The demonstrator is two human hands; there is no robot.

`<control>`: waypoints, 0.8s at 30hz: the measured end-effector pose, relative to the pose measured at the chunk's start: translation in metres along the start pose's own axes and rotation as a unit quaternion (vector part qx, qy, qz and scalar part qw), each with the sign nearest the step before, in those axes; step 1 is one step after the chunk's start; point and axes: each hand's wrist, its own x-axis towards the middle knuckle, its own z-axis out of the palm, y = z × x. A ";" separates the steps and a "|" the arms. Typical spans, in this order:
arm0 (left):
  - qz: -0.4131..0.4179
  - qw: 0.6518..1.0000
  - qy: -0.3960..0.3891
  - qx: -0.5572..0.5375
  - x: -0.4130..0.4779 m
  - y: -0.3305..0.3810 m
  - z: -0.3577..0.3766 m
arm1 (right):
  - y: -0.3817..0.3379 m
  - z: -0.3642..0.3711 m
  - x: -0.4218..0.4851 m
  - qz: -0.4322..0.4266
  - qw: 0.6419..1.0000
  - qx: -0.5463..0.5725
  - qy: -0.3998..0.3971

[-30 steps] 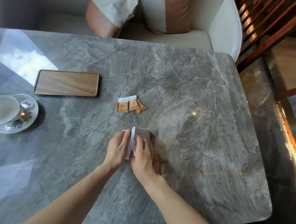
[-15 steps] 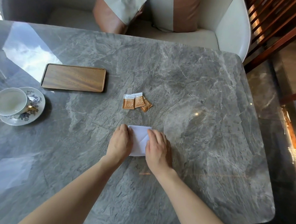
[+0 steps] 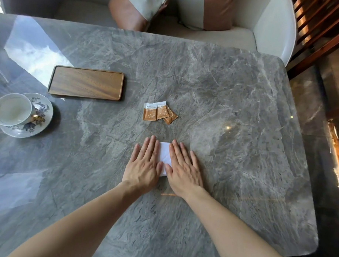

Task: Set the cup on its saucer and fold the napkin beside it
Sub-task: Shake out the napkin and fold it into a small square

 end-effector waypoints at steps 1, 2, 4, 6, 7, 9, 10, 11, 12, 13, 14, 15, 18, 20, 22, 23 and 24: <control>-0.003 1.000 -0.006 0.004 0.001 0.001 -0.001 | 0.000 -0.002 0.001 -0.002 1.000 -0.004 -0.009; -0.005 1.000 -0.011 0.005 0.001 0.001 -0.002 | 0.000 -0.003 0.002 -0.004 1.000 -0.011 -0.016; -0.007 1.000 -0.023 0.004 0.002 0.002 -0.006 | -0.002 -0.008 0.002 0.005 1.000 -0.018 -0.019; -0.006 1.000 -0.026 0.008 0.003 0.003 -0.014 | -0.009 -0.015 -0.002 0.070 0.998 0.000 -0.003; -0.008 1.000 -0.018 0.006 0.003 0.003 -0.018 | -0.014 -0.017 -0.004 0.112 0.994 0.008 0.014; -0.024 1.000 0.006 -0.006 0.004 0.002 -0.027 | -0.024 -0.018 -0.009 0.166 0.985 0.016 0.048; -0.035 0.999 0.018 -0.006 0.004 0.001 -0.030 | -0.028 -0.018 -0.011 0.178 0.982 0.026 0.051; -0.045 0.999 0.028 -0.002 0.003 0.000 -0.031 | -0.032 -0.017 -0.013 0.181 0.981 0.042 0.047; -0.057 0.998 0.033 -0.002 0.002 -0.001 -0.032 | -0.035 -0.017 -0.013 0.178 0.981 0.063 0.040; -0.072 0.997 0.032 -0.010 0.000 -0.004 -0.031 | -0.037 -0.017 -0.013 0.172 0.981 0.084 0.032; -0.092 0.995 0.028 -0.026 -0.001 -0.007 -0.031 | -0.039 -0.017 -0.012 0.161 0.981 0.101 0.027; -0.115 0.992 0.024 -0.050 -0.002 -0.011 -0.031 | -0.040 -0.018 -0.012 0.142 0.983 0.114 0.026; -0.166 0.964 0.037 -0.202 -0.010 -0.021 -0.036 | -0.041 -0.026 -0.014 0.064 0.974 0.214 0.022; -0.176 0.928 0.073 -0.321 -0.018 -0.023 -0.039 | -0.041 -0.032 -0.015 0.065 0.946 0.317 0.007; -0.192 0.903 0.100 -0.370 -0.033 -0.023 -0.043 | -0.049 -0.039 -0.015 0.086 0.918 0.387 0.021; -0.206 0.895 0.108 -0.380 -0.040 -0.022 -0.043 | -0.055 -0.043 -0.013 0.106 0.899 0.423 0.037; -0.225 0.887 0.116 -0.387 -0.048 -0.022 -0.044 | -0.063 -0.046 -0.011 0.133 0.877 0.459 0.048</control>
